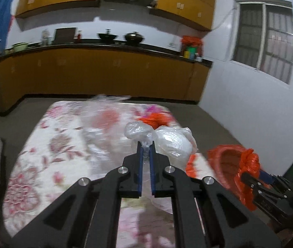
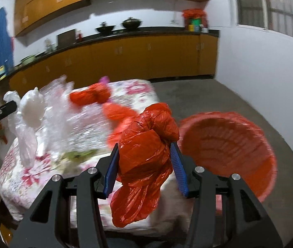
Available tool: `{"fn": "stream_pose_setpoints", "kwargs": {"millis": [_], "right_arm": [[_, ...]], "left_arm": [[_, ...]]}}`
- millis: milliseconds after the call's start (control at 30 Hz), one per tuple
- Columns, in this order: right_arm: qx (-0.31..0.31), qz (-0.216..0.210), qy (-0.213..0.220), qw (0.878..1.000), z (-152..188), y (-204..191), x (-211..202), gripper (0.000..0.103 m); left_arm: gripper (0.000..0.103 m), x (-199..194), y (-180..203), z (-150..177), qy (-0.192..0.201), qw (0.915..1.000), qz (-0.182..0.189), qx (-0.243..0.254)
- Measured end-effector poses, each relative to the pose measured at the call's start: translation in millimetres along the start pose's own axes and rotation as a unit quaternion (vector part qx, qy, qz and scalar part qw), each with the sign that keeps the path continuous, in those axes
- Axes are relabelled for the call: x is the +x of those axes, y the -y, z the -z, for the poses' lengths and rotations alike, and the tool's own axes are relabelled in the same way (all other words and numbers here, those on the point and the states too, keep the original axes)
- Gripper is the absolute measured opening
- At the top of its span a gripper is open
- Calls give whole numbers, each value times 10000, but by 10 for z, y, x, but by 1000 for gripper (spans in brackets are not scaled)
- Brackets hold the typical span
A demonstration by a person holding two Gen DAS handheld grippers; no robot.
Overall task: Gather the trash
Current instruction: 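Carry both bags over the red basket and open both tools to drop them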
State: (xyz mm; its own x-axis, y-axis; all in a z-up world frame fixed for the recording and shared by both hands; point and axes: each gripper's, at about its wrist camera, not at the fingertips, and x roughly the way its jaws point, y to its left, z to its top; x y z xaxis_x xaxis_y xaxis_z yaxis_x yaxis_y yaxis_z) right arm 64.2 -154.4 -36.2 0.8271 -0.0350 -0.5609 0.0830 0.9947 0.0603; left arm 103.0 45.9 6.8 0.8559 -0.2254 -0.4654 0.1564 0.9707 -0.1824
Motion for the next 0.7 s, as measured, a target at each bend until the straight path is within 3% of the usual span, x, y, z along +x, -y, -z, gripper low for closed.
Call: {"fn": "stream_pose_setpoints", "kwargs": {"millis": [200, 400, 700], "right_arm": [[393, 512, 150, 9978, -124, 610, -146, 49], [751, 726, 169, 9944, -184, 1088, -200, 49], [845, 774, 176, 9933, -218, 1387, -142, 49]], "left_arm": [[7, 314, 734, -48, -190, 9969, 709, 264], [7, 688, 1374, -42, -433, 9898, 1259, 502], [7, 1204, 1886, 103, -950, 9796, 1657, 623]]}}
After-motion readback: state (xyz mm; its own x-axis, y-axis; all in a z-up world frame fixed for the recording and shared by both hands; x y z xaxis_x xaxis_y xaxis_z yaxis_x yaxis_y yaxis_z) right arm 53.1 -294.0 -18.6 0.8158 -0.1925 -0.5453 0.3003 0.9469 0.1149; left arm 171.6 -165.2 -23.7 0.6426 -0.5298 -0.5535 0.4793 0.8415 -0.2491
